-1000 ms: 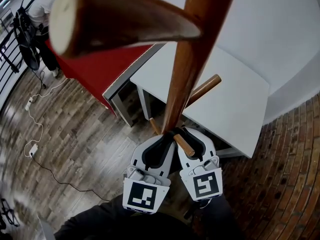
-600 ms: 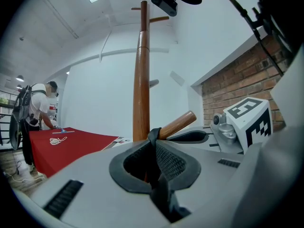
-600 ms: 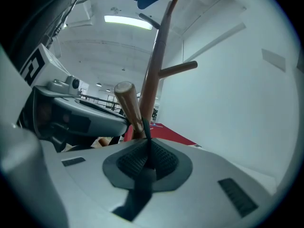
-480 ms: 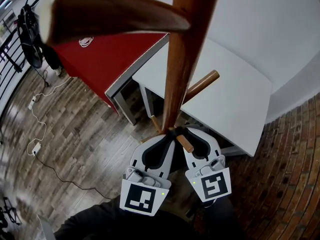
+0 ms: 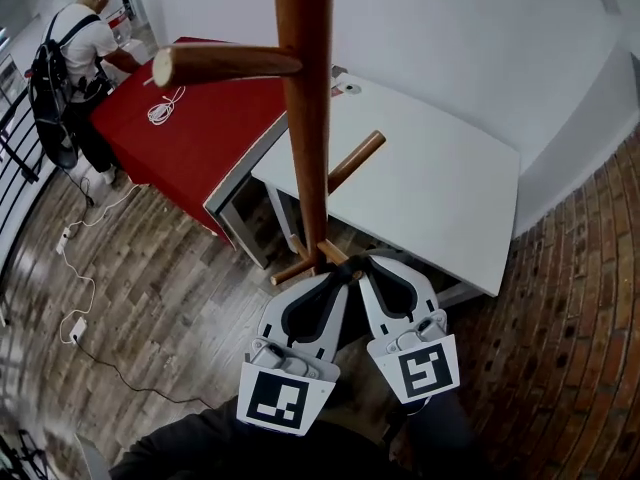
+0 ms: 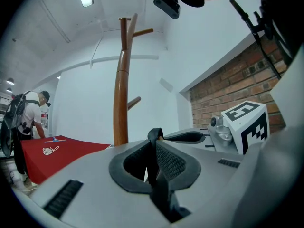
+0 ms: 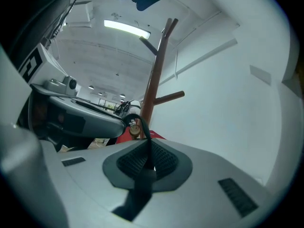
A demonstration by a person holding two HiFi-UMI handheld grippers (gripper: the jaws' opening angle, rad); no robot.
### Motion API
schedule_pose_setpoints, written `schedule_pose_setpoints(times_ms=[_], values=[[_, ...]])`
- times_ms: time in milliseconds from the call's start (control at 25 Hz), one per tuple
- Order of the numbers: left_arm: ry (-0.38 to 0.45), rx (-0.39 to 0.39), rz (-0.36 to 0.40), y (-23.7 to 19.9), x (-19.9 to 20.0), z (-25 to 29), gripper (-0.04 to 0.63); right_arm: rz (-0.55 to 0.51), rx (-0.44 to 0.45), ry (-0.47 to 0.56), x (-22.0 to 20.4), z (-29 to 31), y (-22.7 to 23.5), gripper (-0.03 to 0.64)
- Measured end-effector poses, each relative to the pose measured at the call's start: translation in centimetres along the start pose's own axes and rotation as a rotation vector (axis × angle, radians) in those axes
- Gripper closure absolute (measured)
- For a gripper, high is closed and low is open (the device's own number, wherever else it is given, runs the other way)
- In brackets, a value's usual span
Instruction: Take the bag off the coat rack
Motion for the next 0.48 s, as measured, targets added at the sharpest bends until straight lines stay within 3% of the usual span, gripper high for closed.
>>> schedule_pose_setpoints(times_ms=[480], values=[[0.032,-0.13,0.054,4.6,1.2,-2.0,0.552,0.032,-0.159,0.02,0.2,-6.3,-0.3,0.592]])
Point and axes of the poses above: the fingertips, and each gripper's own axes: z forward along the fingers, y to its right, x out of its top, the point moved 6 cm from there along -z, backward along the fingers, and after that the axes turned 12 degrees about -y, right-handed, at the moved point
